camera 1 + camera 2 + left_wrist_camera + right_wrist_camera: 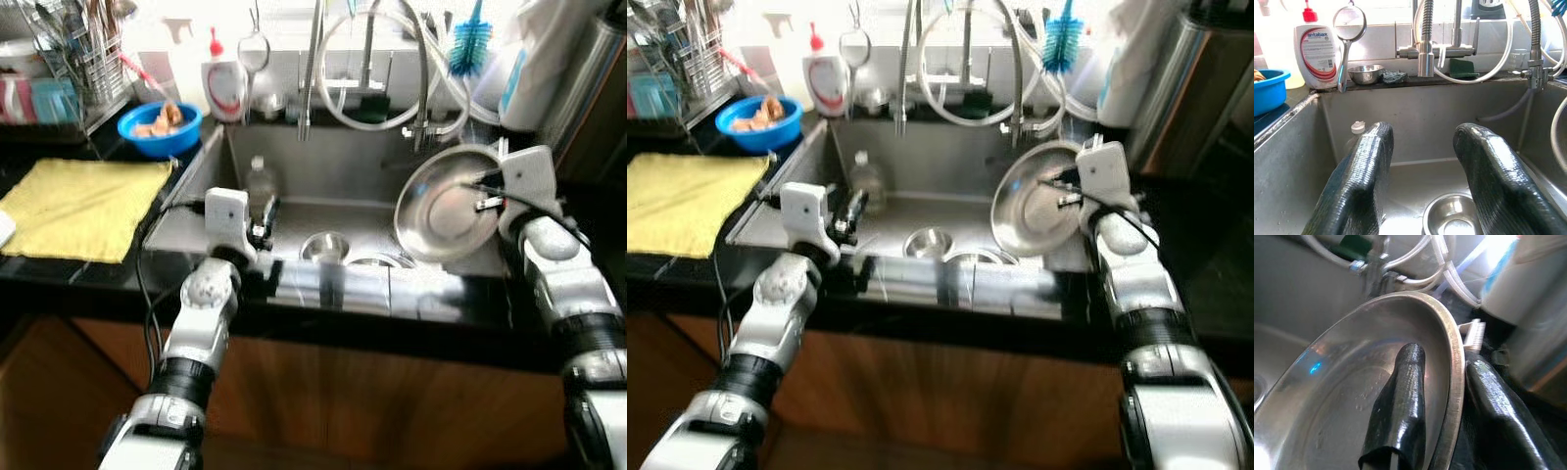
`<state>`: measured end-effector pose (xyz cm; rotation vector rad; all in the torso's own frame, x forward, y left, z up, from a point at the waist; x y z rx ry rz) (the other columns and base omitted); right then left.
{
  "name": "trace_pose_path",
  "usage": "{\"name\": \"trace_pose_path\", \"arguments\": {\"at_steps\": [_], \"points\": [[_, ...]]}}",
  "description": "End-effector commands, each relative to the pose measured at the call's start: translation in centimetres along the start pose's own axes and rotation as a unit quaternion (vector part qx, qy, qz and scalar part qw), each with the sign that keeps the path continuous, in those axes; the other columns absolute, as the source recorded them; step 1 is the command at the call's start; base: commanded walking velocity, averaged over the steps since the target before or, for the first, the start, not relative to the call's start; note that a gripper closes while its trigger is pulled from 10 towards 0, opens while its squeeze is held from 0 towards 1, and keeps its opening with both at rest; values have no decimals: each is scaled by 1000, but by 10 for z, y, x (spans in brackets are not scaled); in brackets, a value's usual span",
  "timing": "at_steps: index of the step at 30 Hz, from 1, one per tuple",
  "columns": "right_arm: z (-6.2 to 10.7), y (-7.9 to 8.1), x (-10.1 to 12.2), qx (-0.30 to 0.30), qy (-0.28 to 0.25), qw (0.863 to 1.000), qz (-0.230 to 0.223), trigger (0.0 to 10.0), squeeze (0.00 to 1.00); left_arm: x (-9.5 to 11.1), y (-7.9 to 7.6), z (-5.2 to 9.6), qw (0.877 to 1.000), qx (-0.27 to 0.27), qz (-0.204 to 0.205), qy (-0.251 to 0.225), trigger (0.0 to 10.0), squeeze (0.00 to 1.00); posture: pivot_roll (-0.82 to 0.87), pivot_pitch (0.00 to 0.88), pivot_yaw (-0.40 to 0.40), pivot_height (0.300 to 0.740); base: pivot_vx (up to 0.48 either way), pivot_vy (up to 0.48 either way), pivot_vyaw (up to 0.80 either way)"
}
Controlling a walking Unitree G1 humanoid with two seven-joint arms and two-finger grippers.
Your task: Kitchen organization
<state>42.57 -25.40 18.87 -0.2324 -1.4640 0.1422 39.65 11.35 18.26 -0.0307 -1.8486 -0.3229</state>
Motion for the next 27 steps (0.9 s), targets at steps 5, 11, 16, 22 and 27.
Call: {"name": "trace_pose_path", "arguments": {"at_steps": [5, 11, 16, 22, 27], "points": [[-9, 15, 2, 56, 18, 997, 50, 10000, 0, 6, 3, -4, 1000, 6, -11, -11, 10000, 0, -20, 0, 10, 740, 0, 0, 0], [-9, 35, -18, 110, 70, 990, 50, 10000, 0, 5, 3, -3, 1000, 9, -11, -11, 10000, 0, -12, 0, -1, 740, 0, 0, 0], [-5, 51, -37, 154, 108, 980, 65, 10000, 0, 4, 5, -1, 1000, 11, -12, -9, 10000, 0, -2, 0, -6, 740, 0, 0, 0], [-2, 58, -47, 169, 124, 976, 63, 10000, 0, 3, 6, 1, 1000, 6, -14, -6, 10000, 0, 2, 0, -4, 740, 0, 0, 0], [-1, 61, -50, 171, 129, 975, 54, 10000, 663, 2, 5, 2, 1000, 0, -15, -4, 10000, 0, 7, 0, 2, 740, 0, 0, 0]]}}
Point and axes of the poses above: a point about 5 cm out from each wrist's last joint towards the gripper, its own z axis pointing back from the gripper into the wrist, its own x axis along the axis of the wrist's last joint, y = z × x, the point moved 4 cm from there along -z, pointing out of the wrist towards the gripper, and after that the axes turned 11 degrees about -z, right-handed, at the moved point
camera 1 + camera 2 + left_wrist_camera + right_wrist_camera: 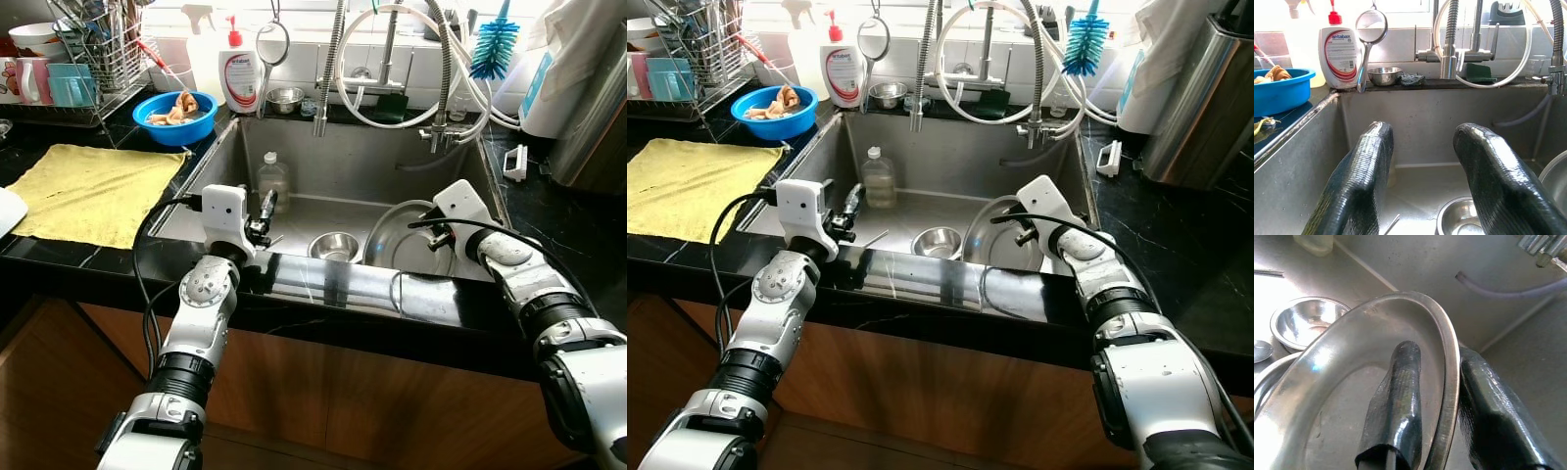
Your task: Kitchen organization
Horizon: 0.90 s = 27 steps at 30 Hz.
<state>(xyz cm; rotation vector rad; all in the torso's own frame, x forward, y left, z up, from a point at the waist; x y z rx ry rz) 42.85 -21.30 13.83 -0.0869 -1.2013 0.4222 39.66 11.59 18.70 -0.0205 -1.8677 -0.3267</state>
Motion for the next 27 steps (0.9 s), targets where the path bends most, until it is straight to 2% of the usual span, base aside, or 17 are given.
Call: {"name": "trace_pose_path", "arguments": {"at_steps": [1, 2, 5, 6, 8, 9, 13, 15, 17, 20, 25, 26, 27], "points": [[-2, 10, -11, 24, 23, 999, -8, 10000, 663, -2, 2, 2, 1000, -3, -10, 5, 10000, 0, 7, 0, 2, 740, 0, 0, 0], [-2, 10, -12, 22, 25, 999, -8, 10000, 976, -2, 1, 3, 1000, -6, -10, 7, 10000, 0, 9, 0, 3, 740, 0, 0, 0], [-1, 10, -19, 16, 33, 999, -10, 10000, 961, -3, 0, 3, 1000, -10, -10, 8, 10000, 0, 10, 0, 5, 740, 0, 0, 0], [-1, 10, -20, 13, 33, 999, -10, 10000, 875, -3, 0, 3, 1000, -12, -10, 9, 10000, 0, 8, 0, 6, 740, 0, 0, 0], [-1, 9, -20, 11, 32, 999, -8, 10000, 875, -3, 0, 4, 1000, -12, -10, 9, 10000, 0, 8, 0, 6, 740, 0, 0, 0], [-1, 8, -19, 5, 27, 1000, -7, 10000, 0, -3, 0, 4, 1000, -12, -10, 9, 10000, 0, 8, 0, 6, 740, 0, 0, 0], [-1, 4, -12, -9, 11, 1000, -9, 10000, 0, -3, 0, 4, 1000, -12, -10, 9, 10000, 0, 7, 0, 7, 740, 0, 0, 0], [0, -4, 0, -33, -15, 999, 7, 10000, 0, -3, -1, 5, 1000, -13, -10, 9, 10000, 0, 8, 0, 9, 740, 0, 0, 0], [1, -10, 12, -51, -42, 998, 2, 10000, 0, -3, 0, 5, 1000, -12, -10, 9, 10000, 0, 4, 0, 11, 740, 0, 0, 0], [7, -27, 33, -104, -93, 990, 11, 10000, 0, -3, 0, 6, 1000, -12, -10, 10, 10000, 0, -1, 0, 17, 740, 0, 0, 0], [26, -52, 69, -176, -209, 961, -28, 10000, 0, -4, 0, 7, 1000, -13, -9, 11, 10000, 0, -6, 0, 20, 740, 0, 0, 0], [32, -55, 75, -188, -236, 953, -34, 10000, 0, -4, 0, 7, 1000, -14, -9, 11, 10000, 0, -9, 0, 22, 740, 0, 0, 0], [43, -58, 85, -203, -283, 936, -43, 10000, 0, -4, -1, 7, 1000, -14, -9, 12, 10000, 0, -14, 0, 24, 740, 0, 0, 0]]}}
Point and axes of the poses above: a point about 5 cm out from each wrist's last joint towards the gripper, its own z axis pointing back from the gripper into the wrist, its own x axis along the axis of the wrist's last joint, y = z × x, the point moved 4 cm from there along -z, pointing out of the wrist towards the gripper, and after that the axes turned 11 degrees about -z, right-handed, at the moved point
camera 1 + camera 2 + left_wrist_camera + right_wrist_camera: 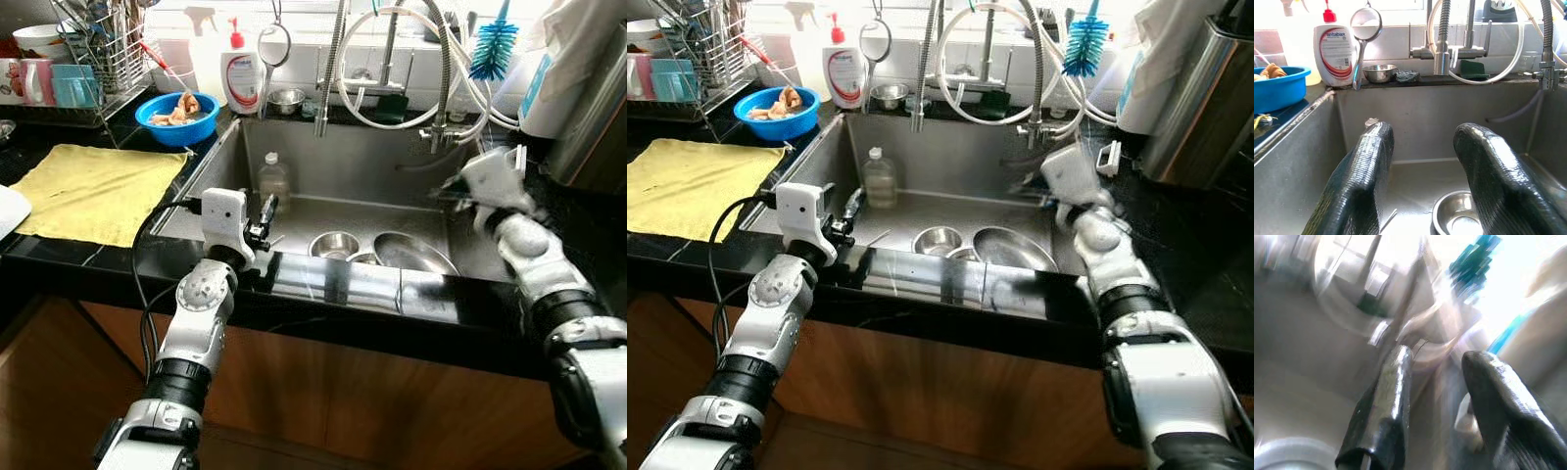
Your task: Kitchen organization
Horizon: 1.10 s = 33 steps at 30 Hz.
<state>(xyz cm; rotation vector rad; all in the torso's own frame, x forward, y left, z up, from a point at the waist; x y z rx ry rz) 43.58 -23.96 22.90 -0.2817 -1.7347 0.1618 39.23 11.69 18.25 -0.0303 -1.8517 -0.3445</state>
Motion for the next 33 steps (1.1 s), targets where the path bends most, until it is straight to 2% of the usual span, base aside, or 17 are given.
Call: {"name": "trace_pose_path", "arguments": {"at_steps": [1, 2, 4, 5, 6, 7, 10, 12, 13, 15, 16, 18, 20, 21, 25, 28, 33], "points": [[3, -8, 17, -24, -51, 998, -18, 10000, 0, -1, 0, 2, 1000, -4, -8, 6, 10000, 0, -14, 0, 24, 740, 0, 0, 0], [12, -11, 31, -48, -100, 993, -32, 10000, 0, -2, -2, 3, 1000, -7, -8, 7, 10000, 0, -19, 0, 27, 740, 0, 0, 0], [22, -11, 40, -62, -132, 988, -48, 10000, 0, -2, -3, 4, 1000, -8, -7, 6, 10000, 0, -27, 5, 30, 740, 0, 0, 0], [35, -8, 44, -73, -153, 983, -68, 10000, 0, -2, -4, 4, 1000, -9, -7, 7, 10000, 0, -34, 5, 32, 740, 0, 0, 0], [45, -5, 44, -84, -159, 981, -72, 10000, 0, -2, -6, 4, 1000, -10, -6, 6, 10000, 0, -37, 5, 32, 740, 0, 0, 0], [45, -5, 44, -84, -159, 981, -72, 10000, 0, -2, -6, 4, 1000, -10, -6, 6, 10000, 0, -37, 5, 32, 740, 0, 0, 0], [80, 8, 41, -109, -178, 975, -75, 10000, 0, 0, -8, 5, 1000, -11, -2, 2, 10000, 0, -43, 7, 38, 740, 0, 0, 0], [104, 12, 36, -134, -175, 969, -109, 10000, 0, 1, -10, 5, 1000, -11, 1, -1, 10000, 0, -50, 8, 42, 740, 0, 0, 0], [122, 13, 35, -146, -173, 968, -105, 10000, 0, 2, -9, 5, 1000, -8, 0, -4, 10000, 0, -54, 6, 44, 740, 0, 0, 0], [135, 15, 36, -143, -173, 970, -91, 10000, 0, 4, -5, 5, 1000, -1, -1, -9, 10000, 0, -61, 3, 46, 740, 0, 0, 0], [135, 15, 36, -143, -173, 970, -91, 10000, 0, 4, -5, 5, 1000, -1, -1, -9, 10000, 0, -61, 3, 46, 740, 0, 0, 0], [149, 12, 37, -147, -172, 970, -90, 10000, 0, 5, -4, 5, 1000, 0, -4, -12, 10000, 0, -63, 0, 46, 740, 0, 0, 0], [153, 10, 37, -152, -170, 970, -91, 10000, 0, 5, -3, 5, 1000, 0, -4, -12, 10000, 0, -66, 0, 46, 740, 0, 0, 0], [160, 9, 30, -164, -153, 969, -104, 10000, 0, 5, -4, 5, 1000, -1, -3, -12, 10000, 0, -69, 0, 47, 740, 0, 0, 0], [167, 14, 22, -164, -125, 972, -110, 10000, 0, 5, -9, 5, 1000, -7, -3, -11, 10000, 0, -60, 0, 50, 740, 0, 0, 0], [166, 17, 21, -167, -109, 973, -115, 10000, 0, 6, -9, 4, 1000, -9, -3, -13, 10000, 0, -58, 0, 54, 740, 0, 0, 0], [164, 19, 23, -163, -109, 975, -109, 10000, 0, 7, -9, 2, 1000, -10, -4, -15, 10000, 0, -50, 0, 54, 740, 0, 0, 658]]}}
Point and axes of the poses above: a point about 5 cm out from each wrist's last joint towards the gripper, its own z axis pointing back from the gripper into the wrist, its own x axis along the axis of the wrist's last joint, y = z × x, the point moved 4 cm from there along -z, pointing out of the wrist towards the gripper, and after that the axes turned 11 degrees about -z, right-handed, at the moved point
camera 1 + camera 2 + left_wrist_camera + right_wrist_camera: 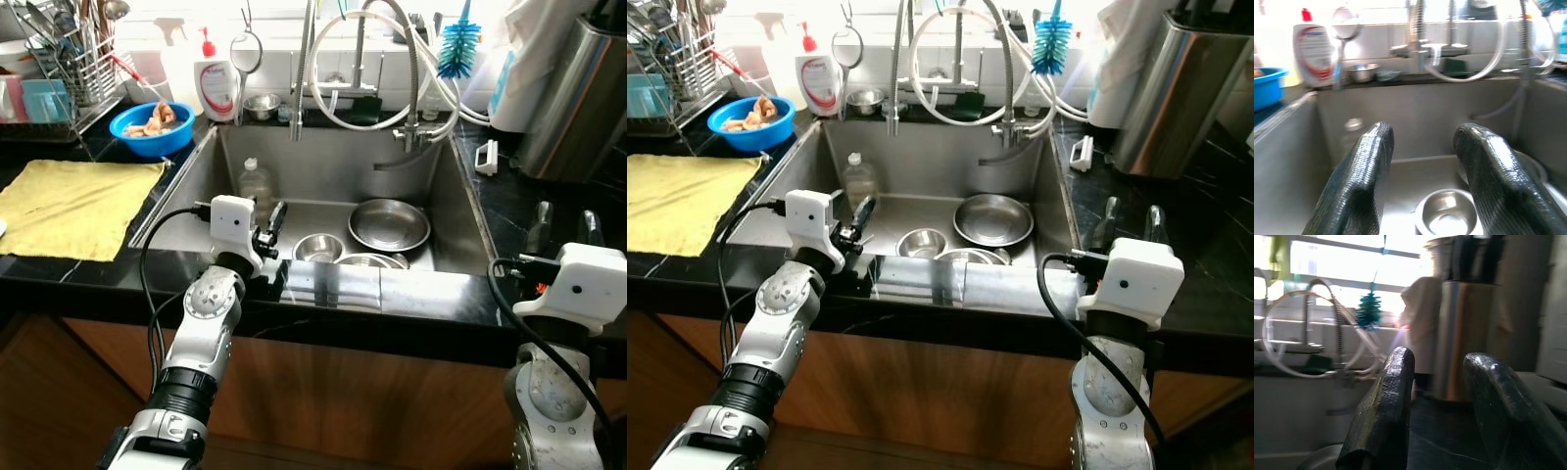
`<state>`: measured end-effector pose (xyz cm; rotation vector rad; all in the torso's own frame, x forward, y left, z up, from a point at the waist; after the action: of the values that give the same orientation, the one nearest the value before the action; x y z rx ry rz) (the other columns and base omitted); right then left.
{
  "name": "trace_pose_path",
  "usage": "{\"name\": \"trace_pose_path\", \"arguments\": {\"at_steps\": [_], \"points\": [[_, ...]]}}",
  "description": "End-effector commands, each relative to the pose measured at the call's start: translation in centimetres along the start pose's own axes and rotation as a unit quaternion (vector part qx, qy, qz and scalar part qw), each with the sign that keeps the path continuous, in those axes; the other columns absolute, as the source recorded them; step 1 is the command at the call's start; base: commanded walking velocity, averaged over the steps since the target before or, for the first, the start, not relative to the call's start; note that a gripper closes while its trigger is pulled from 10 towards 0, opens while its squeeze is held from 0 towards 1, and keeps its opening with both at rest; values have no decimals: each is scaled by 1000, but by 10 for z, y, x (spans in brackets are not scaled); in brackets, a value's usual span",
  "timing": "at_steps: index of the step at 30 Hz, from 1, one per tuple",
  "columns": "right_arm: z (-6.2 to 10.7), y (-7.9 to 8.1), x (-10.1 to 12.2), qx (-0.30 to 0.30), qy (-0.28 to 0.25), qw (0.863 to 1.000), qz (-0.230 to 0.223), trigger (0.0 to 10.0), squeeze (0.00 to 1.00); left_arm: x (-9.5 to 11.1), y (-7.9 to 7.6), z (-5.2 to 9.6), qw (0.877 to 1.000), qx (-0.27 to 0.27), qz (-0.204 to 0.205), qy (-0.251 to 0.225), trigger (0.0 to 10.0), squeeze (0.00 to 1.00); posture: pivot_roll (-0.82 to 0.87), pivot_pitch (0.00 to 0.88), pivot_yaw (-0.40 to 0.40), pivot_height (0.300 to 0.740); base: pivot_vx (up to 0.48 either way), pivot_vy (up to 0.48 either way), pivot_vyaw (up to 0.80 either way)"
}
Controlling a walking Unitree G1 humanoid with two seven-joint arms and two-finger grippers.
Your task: Kitchen organization
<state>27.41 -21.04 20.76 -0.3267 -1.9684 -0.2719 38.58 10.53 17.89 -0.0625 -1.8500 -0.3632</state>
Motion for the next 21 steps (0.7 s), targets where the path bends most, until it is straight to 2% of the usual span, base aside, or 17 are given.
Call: {"name": "trace_pose_path", "arguments": {"at_steps": [1, 7, 9, 21], "points": [[-2, 4, 8, 6, -13, 1000, -3, 10000, 0, 7, 5, -2, 1000, 4, -11, -13, 10000, 0, -48, 0, 54, 740, 0, 0, 800], [-5, 5, 10, 12, -9, 1000, 7, 10000, 0, 9, 6, -4, 1000, 6, -13, -15, 10000, 0, -45, 0, 54, 740, 0, 0, 800], [-6, 6, 11, 16, -10, 1000, 14, 10000, 0, 12, 6, -5, 999, 0, -29, -22, 10000, 0, -44, 0, 54, 740, 0, 0, 800], [-6, 13, 6, 33, 4, 999, 17, 10000, 0, 11, 4, -5, 999, -1, -26, -19, 10000, 0, -44, 9, 55, 740, 0, 0, 800]]}}
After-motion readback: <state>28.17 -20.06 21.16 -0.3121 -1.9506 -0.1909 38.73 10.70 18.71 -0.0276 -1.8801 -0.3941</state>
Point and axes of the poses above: a point about 5 cm out from each wrist's last joint towards the gripper, its own z axis pointing back from the gripper into the wrist, its own x axis along the axis of the wrist's last joint, y = z × x, the point moved 4 cm from there along -z, pointing out of the wrist towards the gripper, and after that the axes turned 11 degrees about -z, right-handed, at the moved point
